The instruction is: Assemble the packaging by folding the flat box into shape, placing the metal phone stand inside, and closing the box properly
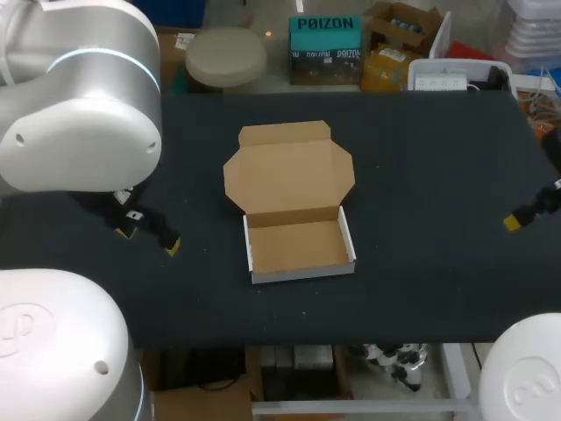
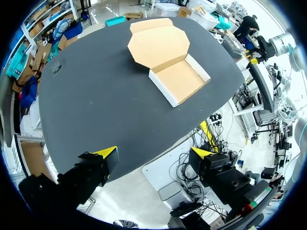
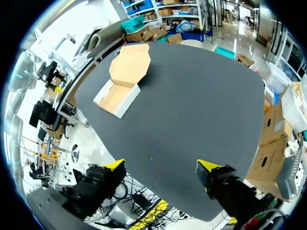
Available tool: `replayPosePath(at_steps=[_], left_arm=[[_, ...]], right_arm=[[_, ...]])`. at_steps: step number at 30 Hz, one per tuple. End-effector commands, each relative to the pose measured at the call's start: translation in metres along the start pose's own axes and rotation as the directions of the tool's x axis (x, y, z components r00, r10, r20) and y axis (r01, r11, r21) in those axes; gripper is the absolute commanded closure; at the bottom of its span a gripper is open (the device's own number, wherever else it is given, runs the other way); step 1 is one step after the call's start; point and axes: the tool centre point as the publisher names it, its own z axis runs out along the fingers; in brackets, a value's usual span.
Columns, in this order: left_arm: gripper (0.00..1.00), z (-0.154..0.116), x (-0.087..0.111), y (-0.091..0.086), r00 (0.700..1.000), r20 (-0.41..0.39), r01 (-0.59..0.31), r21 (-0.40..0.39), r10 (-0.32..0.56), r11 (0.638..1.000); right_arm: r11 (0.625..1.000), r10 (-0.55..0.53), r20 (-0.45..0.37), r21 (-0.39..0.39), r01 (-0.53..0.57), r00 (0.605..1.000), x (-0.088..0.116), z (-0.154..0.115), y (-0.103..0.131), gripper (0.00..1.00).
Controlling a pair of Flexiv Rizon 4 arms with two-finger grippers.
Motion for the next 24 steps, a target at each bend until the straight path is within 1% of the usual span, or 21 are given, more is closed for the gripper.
replayPosePath(at_steps=[1, 4, 8, 12, 19, 22, 24], left_arm=[[0.00, 0.010, 0.005, 0.007, 0.993, 0.109, -0.044, 0.090, 0.035, 0.995], [0.00, 0.015, -0.001, 0.005, 0.993, 0.100, -0.079, 0.100, 0.069, 0.992], [0.00, 0.024, -0.010, 0.001, 0.992, 0.094, -0.096, 0.102, 0.087, 0.990], [0.00, 0.033, -0.021, -0.005, 0.990, 0.106, -0.106, 0.092, 0.096, 0.990], [0.00, 0.048, -0.041, -0.012, 0.991, 0.097, -0.103, 0.087, 0.095, 0.991], [0.00, 0.057, -0.049, -0.015, 0.987, 0.082, -0.145, 0.077, 0.138, 0.986], [0.00, 0.062, -0.056, -0.017, 0.987, 0.071, -0.152, 0.071, 0.147, 0.986]], right_arm=[[1.000, 0.000, -0.006, 0.001, 0.000, 1.000, -0.001, -0.001, 0.001, 0.00], [1.000, 0.000, -0.006, 0.001, 0.000, 1.000, -0.001, -0.001, 0.001, 0.00], [1.000, 0.000, -0.006, 0.001, 0.000, 1.000, -0.001, -0.001, 0.001, 0.00], [1.000, 0.000, -0.006, 0.001, 0.000, 1.000, -0.001, -0.001, 0.001, 0.00], [1.000, 0.000, -0.006, 0.001, 0.000, 1.000, -0.001, -0.001, 0.001, 0.00], [1.000, 0.000, -0.006, 0.001, 0.000, 1.000, -0.001, -0.001, 0.001, 0.00], [1.000, 0.000, -0.006, 0.001, 0.000, 1.000, -0.001, -0.001, 0.001, 0.00]])
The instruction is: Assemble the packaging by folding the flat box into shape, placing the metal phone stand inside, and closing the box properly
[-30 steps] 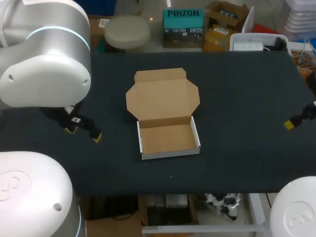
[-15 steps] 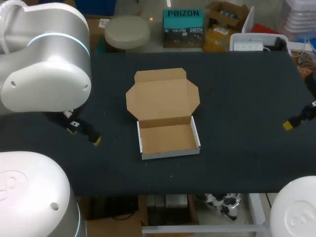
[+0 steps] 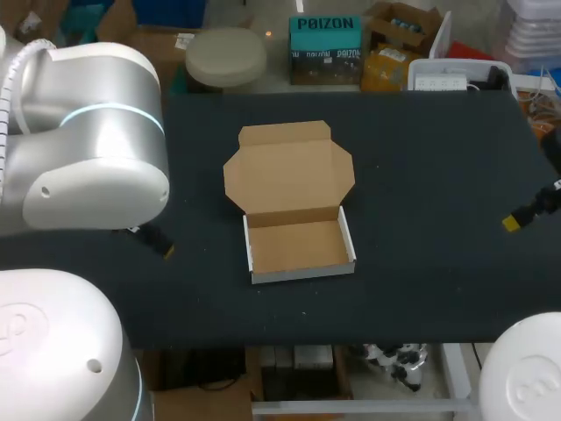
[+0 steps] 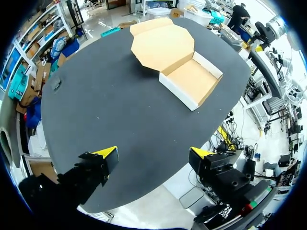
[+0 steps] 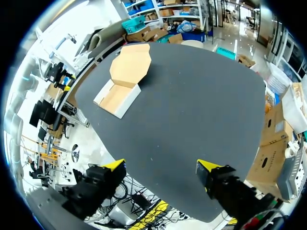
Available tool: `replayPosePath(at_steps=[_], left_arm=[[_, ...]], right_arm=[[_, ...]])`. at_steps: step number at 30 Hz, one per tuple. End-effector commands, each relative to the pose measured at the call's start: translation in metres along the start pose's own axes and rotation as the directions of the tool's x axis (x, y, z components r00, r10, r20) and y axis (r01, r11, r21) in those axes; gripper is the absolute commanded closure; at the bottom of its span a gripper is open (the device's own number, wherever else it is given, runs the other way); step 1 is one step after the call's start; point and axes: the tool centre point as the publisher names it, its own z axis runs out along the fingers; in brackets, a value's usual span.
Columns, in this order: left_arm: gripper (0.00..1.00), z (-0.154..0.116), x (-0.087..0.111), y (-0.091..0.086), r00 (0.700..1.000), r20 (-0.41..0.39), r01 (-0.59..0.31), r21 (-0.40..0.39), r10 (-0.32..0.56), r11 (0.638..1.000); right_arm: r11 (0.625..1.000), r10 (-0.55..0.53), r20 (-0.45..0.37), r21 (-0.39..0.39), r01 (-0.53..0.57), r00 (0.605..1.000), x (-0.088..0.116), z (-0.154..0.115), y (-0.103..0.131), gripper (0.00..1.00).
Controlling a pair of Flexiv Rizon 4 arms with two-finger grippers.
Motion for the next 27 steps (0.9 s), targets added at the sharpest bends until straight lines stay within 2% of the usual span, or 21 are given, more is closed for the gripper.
replayPosePath(at_steps=[1, 8, 16, 27], left_arm=[[0.00, 0.022, -0.015, -0.001, 1.000, -0.023, -0.020, -0.006, 0.019, 1.000], [0.00, 0.037, -0.037, -0.004, 0.996, -0.061, -0.059, -0.022, 0.058, 0.998], [0.00, 0.048, -0.058, -0.004, 0.979, -0.100, -0.182, -0.038, 0.178, 0.982], [0.00, 0.059, -0.091, -0.017, 0.982, -0.108, -0.161, -0.063, 0.154, 0.985]], right_arm=[[1.000, 0.001, -0.004, 0.004, -0.001, 1.000, 0.000, -0.003, 0.001, 0.00], [1.000, 0.001, -0.004, 0.004, -0.001, 1.000, 0.000, -0.003, 0.001, 0.00], [1.000, 0.001, -0.004, 0.004, -0.001, 1.000, 0.000, -0.003, 0.001, 0.00], [1.000, 0.001, -0.004, 0.004, -0.001, 1.000, 0.000, -0.003, 0.001, 0.00]])
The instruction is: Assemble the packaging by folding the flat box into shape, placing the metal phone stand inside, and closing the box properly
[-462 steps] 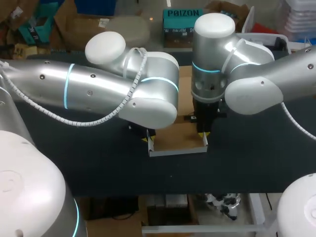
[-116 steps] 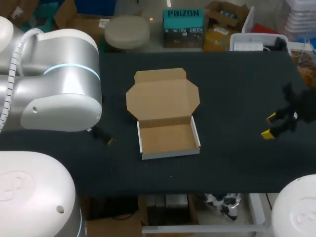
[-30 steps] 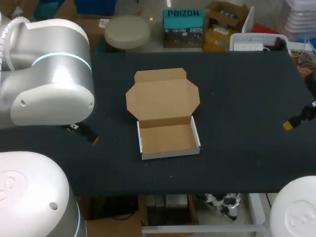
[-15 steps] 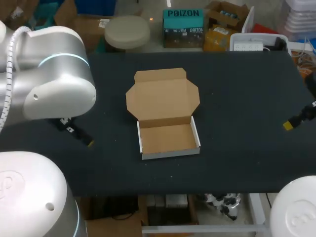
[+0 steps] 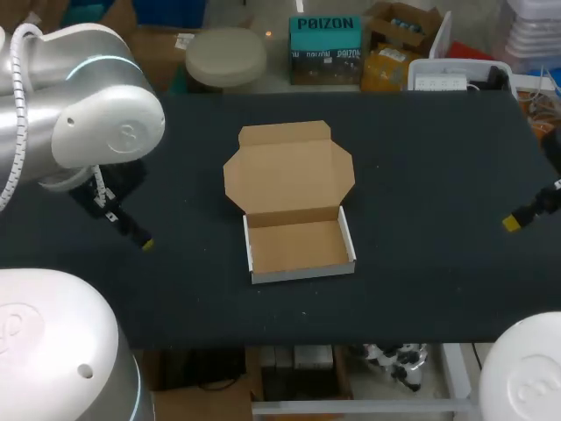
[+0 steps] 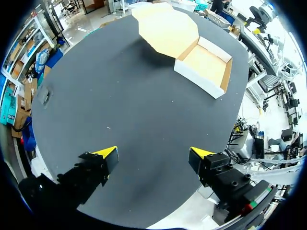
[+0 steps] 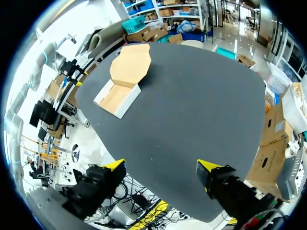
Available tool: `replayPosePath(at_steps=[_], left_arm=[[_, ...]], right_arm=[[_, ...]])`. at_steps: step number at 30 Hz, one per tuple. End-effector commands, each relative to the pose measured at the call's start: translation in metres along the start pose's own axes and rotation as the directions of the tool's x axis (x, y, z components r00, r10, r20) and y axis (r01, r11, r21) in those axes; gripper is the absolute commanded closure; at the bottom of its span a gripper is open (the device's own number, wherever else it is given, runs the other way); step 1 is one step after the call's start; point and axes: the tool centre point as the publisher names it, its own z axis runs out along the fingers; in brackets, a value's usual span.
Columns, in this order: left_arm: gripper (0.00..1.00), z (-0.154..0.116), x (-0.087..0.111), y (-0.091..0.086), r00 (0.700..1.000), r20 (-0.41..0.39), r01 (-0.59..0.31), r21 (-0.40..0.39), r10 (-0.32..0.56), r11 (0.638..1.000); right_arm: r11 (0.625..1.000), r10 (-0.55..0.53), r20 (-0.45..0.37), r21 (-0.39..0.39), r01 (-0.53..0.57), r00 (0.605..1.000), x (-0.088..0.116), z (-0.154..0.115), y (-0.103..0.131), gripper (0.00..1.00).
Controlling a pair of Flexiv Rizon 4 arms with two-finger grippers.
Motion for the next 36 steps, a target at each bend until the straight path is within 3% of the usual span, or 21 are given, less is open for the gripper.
replayPosePath(at_steps=[1, 4, 5, 7, 8, 10, 11, 16, 23, 29, 36], left_arm=[[0.00, 0.006, -0.016, -0.008, 0.999, -0.044, 0.011, -0.018, -0.011, 1.000], [0.00, 0.009, -0.028, -0.013, 0.993, -0.034, 0.115, -0.032, -0.116, 0.993], [0.00, 0.010, -0.035, -0.016, 0.977, -0.028, 0.212, -0.040, -0.213, 0.976], [0.00, 0.013, -0.043, -0.017, 0.950, -0.042, 0.308, -0.047, -0.310, 0.950], [0.00, 0.013, -0.048, -0.017, 0.905, -0.044, 0.421, -0.052, -0.423, 0.905], [0.00, 0.013, -0.046, -0.015, 0.891, -0.060, 0.447, -0.045, -0.449, 0.893], [0.00, 0.012, -0.045, -0.014, 0.867, -0.043, 0.494, -0.053, -0.496, 0.868], [0.00, 0.010, -0.038, -0.012, 0.826, 0.006, 0.563, -0.046, -0.563, 0.825], [0.00, 0.015, -0.062, -0.018, 0.770, 0.055, 0.638, -0.064, -0.635, 0.768], [0.00, 0.027, -0.082, -0.019, 0.745, 0.039, 0.667, -0.075, -0.666, 0.741], [0.00, 0.030, -0.080, -0.015, 0.732, 0.053, 0.681, -0.069, -0.679, 0.729]], right_arm=[[1.000, 0.000, -0.003, 0.004, 0.000, 1.000, 0.000, -0.002, 0.001, 0.00], [1.000, 0.000, -0.003, 0.004, 0.000, 1.000, 0.000, -0.002, 0.001, 0.00], [1.000, 0.000, -0.003, 0.004, 0.000, 1.000, 0.000, -0.002, 0.001, 0.00], [1.000, 0.000, -0.003, 0.004, 0.000, 1.000, 0.000, -0.002, 0.001, 0.00], [1.000, 0.000, -0.003, 0.004, 0.000, 1.000, 0.000, -0.002, 0.001, 0.00], [1.000, 0.000, -0.003, 0.004, 0.000, 1.000, 0.000, -0.002, 0.001, 0.00], [1.000, 0.000, -0.003, 0.004, 0.000, 1.000, 0.000, -0.002, 0.001, 0.00], [1.000, 0.000, -0.003, 0.004, 0.000, 1.000, 0.000, -0.002, 0.001, 0.00], [1.000, 0.000, -0.003, 0.004, 0.000, 1.000, 0.000, -0.002, 0.001, 0.00], [1.000, 0.000, -0.003, 0.004, 0.000, 1.000, 0.000, -0.002, 0.001, 0.00], [1.000, 0.000, -0.003, 0.004, 0.000, 1.000, 0.000, -0.002, 0.001, 0.00]])
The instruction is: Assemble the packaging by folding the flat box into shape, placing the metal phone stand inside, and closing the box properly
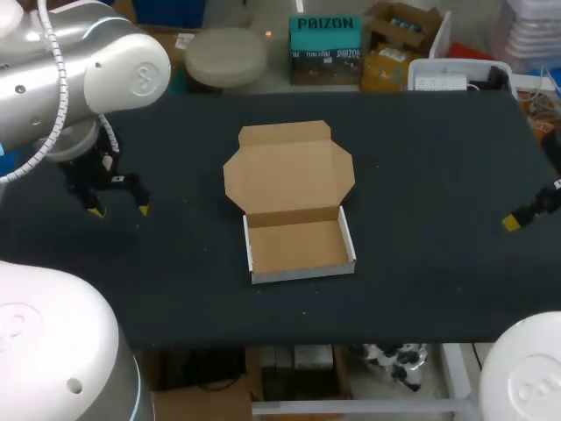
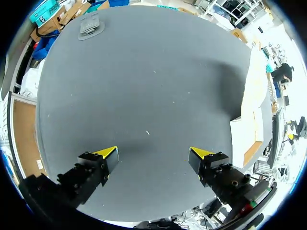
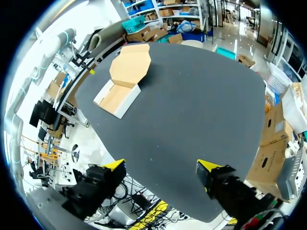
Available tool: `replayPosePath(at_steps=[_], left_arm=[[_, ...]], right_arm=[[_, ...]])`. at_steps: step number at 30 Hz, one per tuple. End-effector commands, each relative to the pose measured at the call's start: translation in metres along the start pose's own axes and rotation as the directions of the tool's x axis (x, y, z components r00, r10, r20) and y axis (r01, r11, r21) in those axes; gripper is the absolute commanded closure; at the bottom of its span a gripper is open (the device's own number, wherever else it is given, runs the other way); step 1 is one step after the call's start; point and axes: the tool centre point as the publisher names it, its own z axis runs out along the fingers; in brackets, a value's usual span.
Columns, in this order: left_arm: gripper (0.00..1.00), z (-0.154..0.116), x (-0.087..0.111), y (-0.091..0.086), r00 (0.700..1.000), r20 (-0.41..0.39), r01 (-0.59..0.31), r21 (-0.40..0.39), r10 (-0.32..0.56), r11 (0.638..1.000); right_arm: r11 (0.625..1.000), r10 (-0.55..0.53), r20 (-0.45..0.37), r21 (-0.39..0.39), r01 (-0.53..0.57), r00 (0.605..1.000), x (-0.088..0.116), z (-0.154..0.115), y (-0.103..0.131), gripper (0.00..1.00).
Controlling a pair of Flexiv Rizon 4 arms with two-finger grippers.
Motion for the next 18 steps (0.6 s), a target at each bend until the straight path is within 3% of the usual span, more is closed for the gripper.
replayPosePath(at_steps=[1, 5, 14, 18], left_arm=[[0.00, 0.001, -0.001, -0.002, 1.000, 0.015, 0.012, -0.007, -0.012, 1.000], [0.00, 0.002, -0.007, -0.004, 0.999, 0.037, 0.039, -0.001, -0.039, 0.999], [0.00, 0.010, -0.028, -0.025, 0.997, 0.041, 0.072, -0.008, -0.071, 0.997], [0.00, 0.010, -0.028, -0.025, 0.997, 0.041, 0.072, -0.008, -0.071, 0.997]], right_arm=[[1.000, 0.000, -0.003, 0.003, 0.000, 1.000, 0.001, -0.003, 0.000, 0.00], [1.000, 0.000, -0.003, 0.003, 0.000, 1.000, 0.001, -0.003, 0.000, 0.00], [1.000, 0.000, -0.003, 0.003, 0.000, 1.000, 0.001, -0.003, 0.000, 0.00], [1.000, 0.000, -0.003, 0.003, 0.000, 1.000, 0.001, -0.003, 0.000, 0.00]])
